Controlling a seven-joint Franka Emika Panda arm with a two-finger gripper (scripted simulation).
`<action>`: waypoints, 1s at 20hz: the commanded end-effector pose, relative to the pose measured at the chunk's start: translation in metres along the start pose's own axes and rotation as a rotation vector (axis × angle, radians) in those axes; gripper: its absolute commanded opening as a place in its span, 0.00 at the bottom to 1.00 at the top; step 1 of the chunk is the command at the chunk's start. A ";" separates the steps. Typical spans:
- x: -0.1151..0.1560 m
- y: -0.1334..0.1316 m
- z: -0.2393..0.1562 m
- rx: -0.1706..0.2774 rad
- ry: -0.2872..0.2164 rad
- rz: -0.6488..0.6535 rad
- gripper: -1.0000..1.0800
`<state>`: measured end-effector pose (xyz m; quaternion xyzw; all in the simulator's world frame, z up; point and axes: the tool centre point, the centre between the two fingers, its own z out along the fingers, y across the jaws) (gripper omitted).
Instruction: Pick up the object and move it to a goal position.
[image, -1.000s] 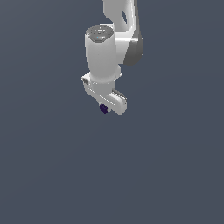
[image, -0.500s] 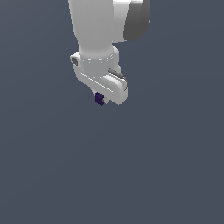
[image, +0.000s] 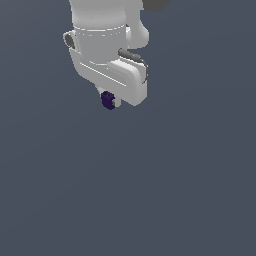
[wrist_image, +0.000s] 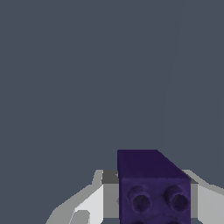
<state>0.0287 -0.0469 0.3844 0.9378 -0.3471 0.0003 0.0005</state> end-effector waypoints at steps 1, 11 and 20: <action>0.005 -0.003 -0.015 0.000 0.000 0.000 0.00; 0.022 -0.011 -0.059 0.000 -0.001 -0.001 0.00; 0.029 -0.015 -0.075 0.001 -0.001 -0.001 0.00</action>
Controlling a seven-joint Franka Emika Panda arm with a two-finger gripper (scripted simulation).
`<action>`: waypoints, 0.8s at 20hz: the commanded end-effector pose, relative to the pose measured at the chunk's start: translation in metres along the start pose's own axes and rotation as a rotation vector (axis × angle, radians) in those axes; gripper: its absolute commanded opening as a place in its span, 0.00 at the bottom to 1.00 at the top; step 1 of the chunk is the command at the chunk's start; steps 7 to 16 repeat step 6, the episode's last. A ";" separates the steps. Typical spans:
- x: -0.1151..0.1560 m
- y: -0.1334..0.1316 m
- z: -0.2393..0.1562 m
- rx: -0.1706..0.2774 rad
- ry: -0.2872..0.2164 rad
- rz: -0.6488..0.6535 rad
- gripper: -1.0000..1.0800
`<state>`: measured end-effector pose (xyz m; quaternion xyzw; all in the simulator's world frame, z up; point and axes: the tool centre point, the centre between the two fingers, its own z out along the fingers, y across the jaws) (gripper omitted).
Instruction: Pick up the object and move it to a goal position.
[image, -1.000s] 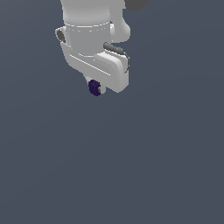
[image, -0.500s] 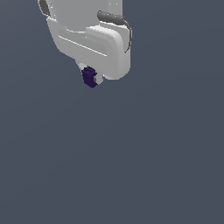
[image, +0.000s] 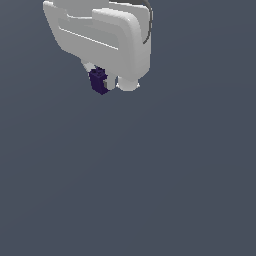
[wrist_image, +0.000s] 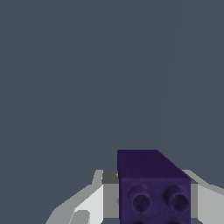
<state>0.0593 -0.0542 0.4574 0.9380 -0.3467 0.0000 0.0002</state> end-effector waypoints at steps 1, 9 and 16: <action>0.001 -0.001 -0.003 0.000 0.000 0.000 0.00; 0.002 -0.001 -0.005 0.000 0.000 0.000 0.00; 0.002 -0.001 -0.005 0.000 0.000 0.000 0.00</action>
